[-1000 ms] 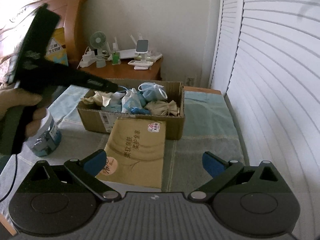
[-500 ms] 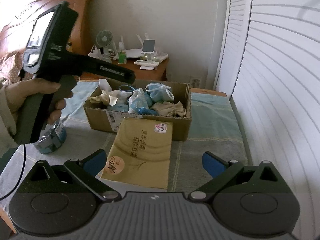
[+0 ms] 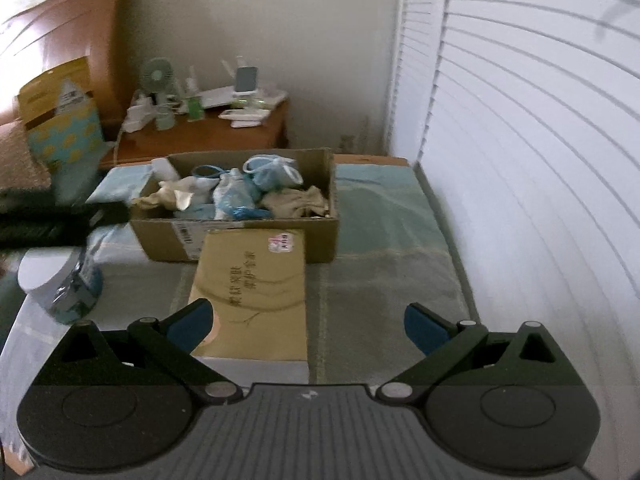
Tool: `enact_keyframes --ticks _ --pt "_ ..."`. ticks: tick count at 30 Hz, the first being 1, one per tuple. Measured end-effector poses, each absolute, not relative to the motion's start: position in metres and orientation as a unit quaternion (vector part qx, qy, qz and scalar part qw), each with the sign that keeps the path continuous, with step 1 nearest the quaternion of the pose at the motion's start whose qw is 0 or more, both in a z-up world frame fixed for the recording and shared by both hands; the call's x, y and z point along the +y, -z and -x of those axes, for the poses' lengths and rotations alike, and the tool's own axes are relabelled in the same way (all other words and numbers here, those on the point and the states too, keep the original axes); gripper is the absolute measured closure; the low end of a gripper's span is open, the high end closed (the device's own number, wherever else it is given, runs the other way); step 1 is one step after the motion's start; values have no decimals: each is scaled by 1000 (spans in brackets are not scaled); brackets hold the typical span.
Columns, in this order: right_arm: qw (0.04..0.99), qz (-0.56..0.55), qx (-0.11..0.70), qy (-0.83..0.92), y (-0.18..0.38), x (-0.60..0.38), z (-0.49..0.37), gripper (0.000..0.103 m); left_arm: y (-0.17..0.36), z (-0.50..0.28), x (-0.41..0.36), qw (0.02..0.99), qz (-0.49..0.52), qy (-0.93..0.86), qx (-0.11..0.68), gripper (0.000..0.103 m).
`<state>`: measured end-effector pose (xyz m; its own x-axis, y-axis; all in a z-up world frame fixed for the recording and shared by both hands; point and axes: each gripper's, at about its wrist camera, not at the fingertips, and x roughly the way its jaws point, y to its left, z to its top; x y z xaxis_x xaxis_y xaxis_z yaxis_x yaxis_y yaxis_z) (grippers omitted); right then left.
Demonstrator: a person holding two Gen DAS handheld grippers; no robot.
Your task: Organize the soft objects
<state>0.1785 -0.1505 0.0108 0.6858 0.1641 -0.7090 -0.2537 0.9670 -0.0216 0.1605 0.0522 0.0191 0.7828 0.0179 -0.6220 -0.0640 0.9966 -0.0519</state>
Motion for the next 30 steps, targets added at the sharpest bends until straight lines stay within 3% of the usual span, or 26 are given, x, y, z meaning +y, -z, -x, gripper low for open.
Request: enact_keyframes --ticks 30 --pt "922 39 375 -95 -30 -154 -155 0 -34 -119 28 936 15 -27 349 2"
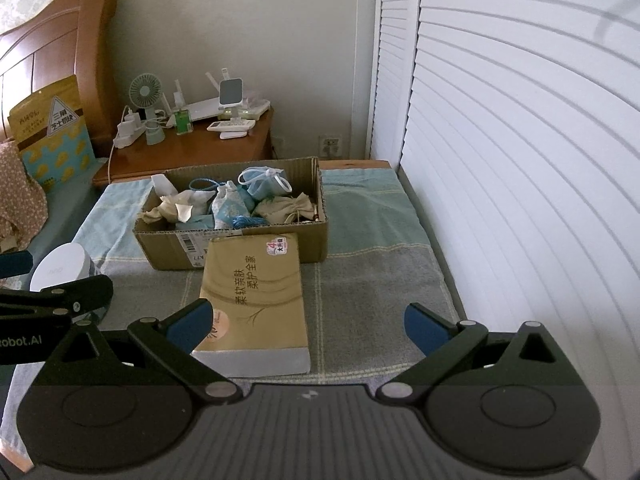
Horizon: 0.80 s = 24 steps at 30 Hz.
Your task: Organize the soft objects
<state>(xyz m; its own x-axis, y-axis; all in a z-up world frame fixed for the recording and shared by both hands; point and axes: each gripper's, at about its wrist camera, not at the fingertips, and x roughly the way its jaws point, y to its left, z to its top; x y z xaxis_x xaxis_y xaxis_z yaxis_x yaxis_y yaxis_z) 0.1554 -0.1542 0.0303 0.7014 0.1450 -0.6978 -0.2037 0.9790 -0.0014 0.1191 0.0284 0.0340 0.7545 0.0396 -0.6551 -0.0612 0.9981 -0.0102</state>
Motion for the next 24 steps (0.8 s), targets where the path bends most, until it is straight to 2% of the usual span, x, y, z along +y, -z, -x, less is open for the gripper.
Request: enact_keyframes --ticks 24 --pt "923 39 371 -95 -34 -157 -155 0 -36 -119 27 937 15 -26 348 2"
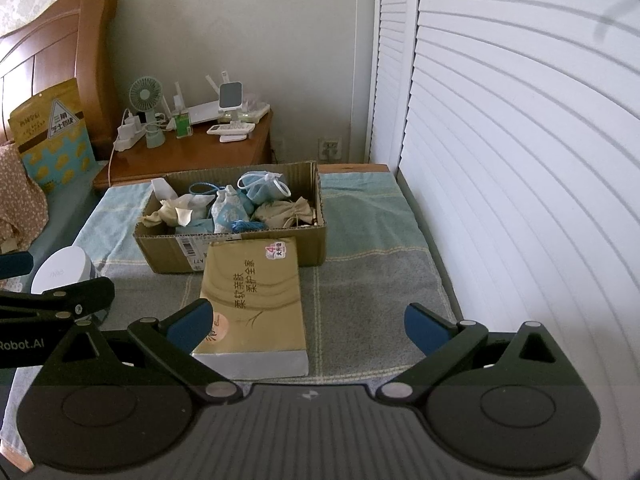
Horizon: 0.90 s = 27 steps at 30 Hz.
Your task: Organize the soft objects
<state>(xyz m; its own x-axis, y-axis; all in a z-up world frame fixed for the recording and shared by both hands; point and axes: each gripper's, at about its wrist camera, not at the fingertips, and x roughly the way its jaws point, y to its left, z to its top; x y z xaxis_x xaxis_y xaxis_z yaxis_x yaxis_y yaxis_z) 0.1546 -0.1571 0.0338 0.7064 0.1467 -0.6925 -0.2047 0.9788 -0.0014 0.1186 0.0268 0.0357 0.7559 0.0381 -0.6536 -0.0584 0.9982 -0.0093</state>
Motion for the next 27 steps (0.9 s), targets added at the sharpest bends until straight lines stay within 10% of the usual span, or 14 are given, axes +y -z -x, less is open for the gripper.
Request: enact_keyframes --ticks 27 --pt "923 39 371 -95 -34 -158 -154 0 -38 -118 26 937 13 -26 348 2"
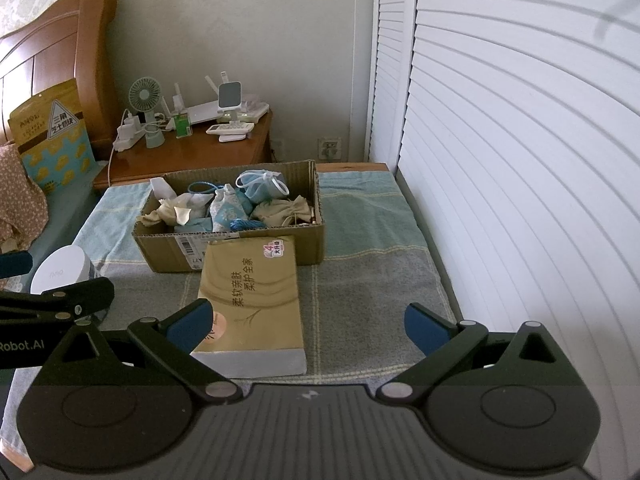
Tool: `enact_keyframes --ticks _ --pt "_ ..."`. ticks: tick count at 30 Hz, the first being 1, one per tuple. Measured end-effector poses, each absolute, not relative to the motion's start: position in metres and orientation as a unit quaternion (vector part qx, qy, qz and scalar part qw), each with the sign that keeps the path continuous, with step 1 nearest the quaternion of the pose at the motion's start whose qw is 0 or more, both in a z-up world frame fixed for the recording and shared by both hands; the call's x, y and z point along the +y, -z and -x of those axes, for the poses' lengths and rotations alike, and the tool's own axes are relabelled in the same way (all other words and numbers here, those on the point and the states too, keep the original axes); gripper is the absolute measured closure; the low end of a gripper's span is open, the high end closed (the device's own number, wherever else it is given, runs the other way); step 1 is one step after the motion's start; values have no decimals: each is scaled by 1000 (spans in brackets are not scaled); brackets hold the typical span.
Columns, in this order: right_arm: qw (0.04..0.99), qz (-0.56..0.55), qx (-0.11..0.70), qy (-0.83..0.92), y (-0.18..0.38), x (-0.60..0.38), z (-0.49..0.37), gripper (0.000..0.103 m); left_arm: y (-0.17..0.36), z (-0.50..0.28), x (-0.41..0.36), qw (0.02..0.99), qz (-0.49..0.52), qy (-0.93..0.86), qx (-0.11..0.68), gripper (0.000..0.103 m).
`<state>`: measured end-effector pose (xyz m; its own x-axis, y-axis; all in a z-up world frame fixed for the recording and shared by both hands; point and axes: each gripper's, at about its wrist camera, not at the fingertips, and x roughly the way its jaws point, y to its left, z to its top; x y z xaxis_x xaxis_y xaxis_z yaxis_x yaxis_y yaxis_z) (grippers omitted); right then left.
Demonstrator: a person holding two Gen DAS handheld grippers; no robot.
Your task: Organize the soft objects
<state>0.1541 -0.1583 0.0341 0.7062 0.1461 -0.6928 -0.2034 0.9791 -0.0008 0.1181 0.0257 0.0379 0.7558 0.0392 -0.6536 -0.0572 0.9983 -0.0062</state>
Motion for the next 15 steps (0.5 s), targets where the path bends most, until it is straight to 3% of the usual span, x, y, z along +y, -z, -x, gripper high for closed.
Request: enact_keyframes --ticks 15 --pt "922 38 373 -94 -31 -161 -153 0 -37 -116 26 936 12 -24 350 2"
